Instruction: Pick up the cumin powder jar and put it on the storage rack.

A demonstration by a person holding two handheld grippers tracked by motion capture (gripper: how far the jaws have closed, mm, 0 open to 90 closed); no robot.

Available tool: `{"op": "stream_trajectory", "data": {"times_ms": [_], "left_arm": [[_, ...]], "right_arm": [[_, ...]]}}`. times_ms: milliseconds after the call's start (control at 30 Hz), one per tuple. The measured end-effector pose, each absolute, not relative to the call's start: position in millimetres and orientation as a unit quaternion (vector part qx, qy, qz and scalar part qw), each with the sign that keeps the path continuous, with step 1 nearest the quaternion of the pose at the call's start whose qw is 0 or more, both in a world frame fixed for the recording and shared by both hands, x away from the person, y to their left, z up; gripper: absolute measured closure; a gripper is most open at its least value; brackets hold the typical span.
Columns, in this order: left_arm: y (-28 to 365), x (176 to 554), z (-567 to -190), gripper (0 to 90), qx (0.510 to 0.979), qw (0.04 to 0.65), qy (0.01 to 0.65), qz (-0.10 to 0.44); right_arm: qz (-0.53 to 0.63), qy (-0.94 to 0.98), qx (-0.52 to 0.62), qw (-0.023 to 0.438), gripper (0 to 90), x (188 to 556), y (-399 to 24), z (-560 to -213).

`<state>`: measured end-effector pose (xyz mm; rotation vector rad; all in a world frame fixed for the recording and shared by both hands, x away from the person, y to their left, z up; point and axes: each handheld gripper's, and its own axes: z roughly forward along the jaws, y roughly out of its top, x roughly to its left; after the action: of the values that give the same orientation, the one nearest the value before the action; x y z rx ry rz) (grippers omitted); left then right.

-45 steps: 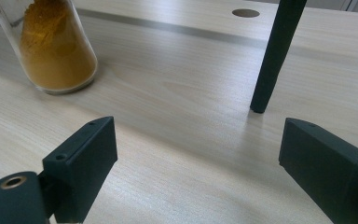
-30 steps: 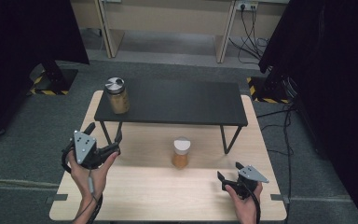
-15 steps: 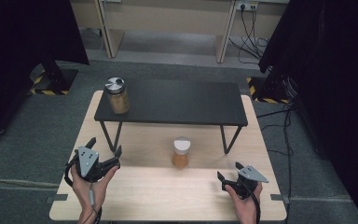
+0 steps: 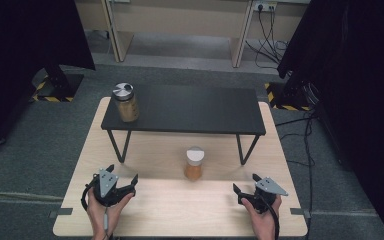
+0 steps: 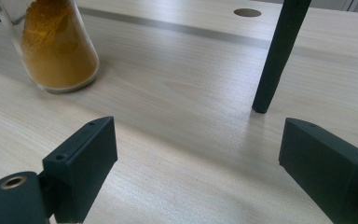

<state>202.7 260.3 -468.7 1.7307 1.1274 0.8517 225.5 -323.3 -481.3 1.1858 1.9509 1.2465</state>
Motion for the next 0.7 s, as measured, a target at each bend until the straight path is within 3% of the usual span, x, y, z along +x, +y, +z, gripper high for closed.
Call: {"op": "stream_trajectory", "data": {"times_ms": [133, 700], "left_arm": [[257.6, 209.4, -473.0, 10.4, 0.718, 0.415, 0.458, 0.319], [251.0, 208.0, -479.3, 11.5, 0.719, 0.408, 0.464, 0.318]], "right_arm": [[0.462, 0.722, 0.439, 0.267, 11.5, 225.3, -323.4, -481.4], [0.462, 0.724, 0.439, 0.266, 11.5, 225.9, -323.3, -481.2]]}}
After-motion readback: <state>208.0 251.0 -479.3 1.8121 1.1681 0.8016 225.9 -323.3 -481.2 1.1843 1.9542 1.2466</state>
